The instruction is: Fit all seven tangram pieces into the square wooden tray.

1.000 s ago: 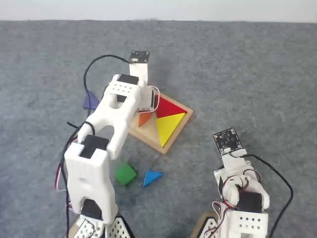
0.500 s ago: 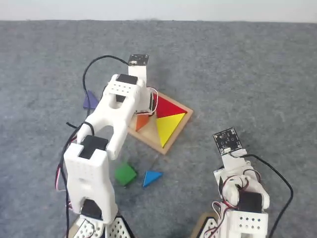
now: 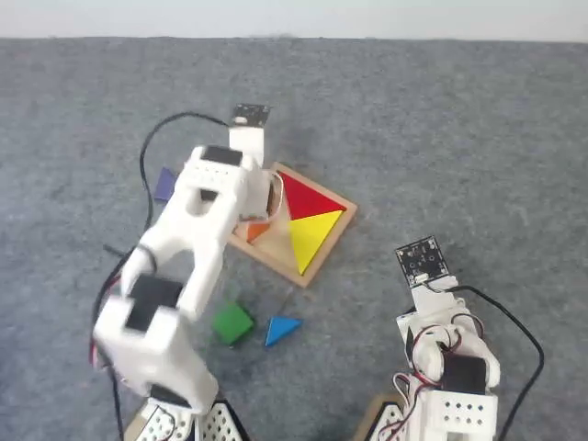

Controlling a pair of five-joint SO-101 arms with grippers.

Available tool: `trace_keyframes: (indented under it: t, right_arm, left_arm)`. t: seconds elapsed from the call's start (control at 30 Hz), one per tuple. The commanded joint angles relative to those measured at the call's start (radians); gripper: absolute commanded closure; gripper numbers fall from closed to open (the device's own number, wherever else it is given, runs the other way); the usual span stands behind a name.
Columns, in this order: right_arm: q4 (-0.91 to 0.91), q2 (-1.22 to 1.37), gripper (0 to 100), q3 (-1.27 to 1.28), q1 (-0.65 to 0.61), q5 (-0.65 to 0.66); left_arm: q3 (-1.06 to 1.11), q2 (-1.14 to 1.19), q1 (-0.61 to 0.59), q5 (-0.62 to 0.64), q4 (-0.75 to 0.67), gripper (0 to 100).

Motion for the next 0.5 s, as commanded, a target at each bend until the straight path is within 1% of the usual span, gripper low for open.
trace_keyframes:
  t: [0.0, 0.07, 0.13, 0.2, 0.27, 0.3, 0.47]
  right_arm:
    - [0.002, -0.016, 99.1, 0.017, -0.004, 0.008]
    - [0.002, -0.016, 99.1, 0.017, -0.004, 0.008]
    - [0.002, -0.016, 99.1, 0.017, -0.002, 0.008]
    - [0.002, -0.016, 99.1, 0.017, -0.002, 0.008]
    - [0.002, -0.016, 99.1, 0.017, -0.002, 0.008]
    - [0.002, -0.016, 99.1, 0.017, -0.004, 0.008]
    - [0.002, -0.016, 99.1, 0.017, -0.004, 0.008]
  left_arm:
    - [0.116, -0.304, -0.015, -0.020, -0.029, 99]
    - [0.174, -0.411, -0.035, -0.029, -0.040, 99]
    - [0.214, -0.446, -0.049, -0.040, -0.077, 98]
    - [0.226, -0.434, -0.048, -0.055, -0.095, 92]
    - [0.220, -0.390, -0.020, -0.064, -0.097, 85]
    - [0.217, -0.364, -0.006, -0.060, -0.103, 83]
    - [0.147, -0.150, 0.020, -0.029, -0.169, 84]
